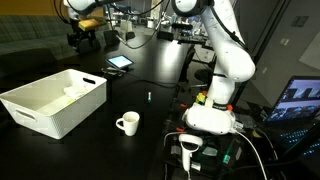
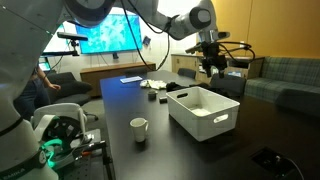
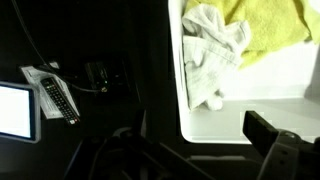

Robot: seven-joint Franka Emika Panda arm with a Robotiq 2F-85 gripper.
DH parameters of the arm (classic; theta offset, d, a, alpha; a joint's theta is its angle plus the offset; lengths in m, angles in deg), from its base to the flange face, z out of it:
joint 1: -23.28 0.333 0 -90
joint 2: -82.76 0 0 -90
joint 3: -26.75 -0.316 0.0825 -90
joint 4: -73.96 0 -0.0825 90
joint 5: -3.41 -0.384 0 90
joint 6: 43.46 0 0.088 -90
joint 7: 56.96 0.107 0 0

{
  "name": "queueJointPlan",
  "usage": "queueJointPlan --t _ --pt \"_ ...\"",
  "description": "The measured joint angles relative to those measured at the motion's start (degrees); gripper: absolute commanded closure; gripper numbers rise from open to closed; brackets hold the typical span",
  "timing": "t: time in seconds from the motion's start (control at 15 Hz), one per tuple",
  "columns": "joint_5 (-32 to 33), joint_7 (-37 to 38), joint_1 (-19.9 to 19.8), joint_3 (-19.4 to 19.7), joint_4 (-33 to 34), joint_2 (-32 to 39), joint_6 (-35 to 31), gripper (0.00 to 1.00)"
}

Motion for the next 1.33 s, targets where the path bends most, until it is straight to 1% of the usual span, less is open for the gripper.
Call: queueJointPlan --t 0.33,0.47,0.67,0.87,1.13,1.33 --pt "-1.62 -2.85 -3.82 0.84 -14.64 -4.52 -0.83 0.00" --pt "-3.77 -3.33 -5.86 0.93 -20.89 -5.85 -2.44 0.00" --pt "-8.69 -4.27 -8.99 1.01 -30.47 -7.59 -6.68 0.00" --pt "-14.80 -6.60 -12.23 1.12 -40.37 -9.32 -12.61 0.00" --pt "-23.18 -13.12 -16.92 1.23 -53.60 -11.67 -20.53 0.00" --pt "-27.86 -18.09 -20.11 1.34 -61.44 -13.21 -23.89 0.00"
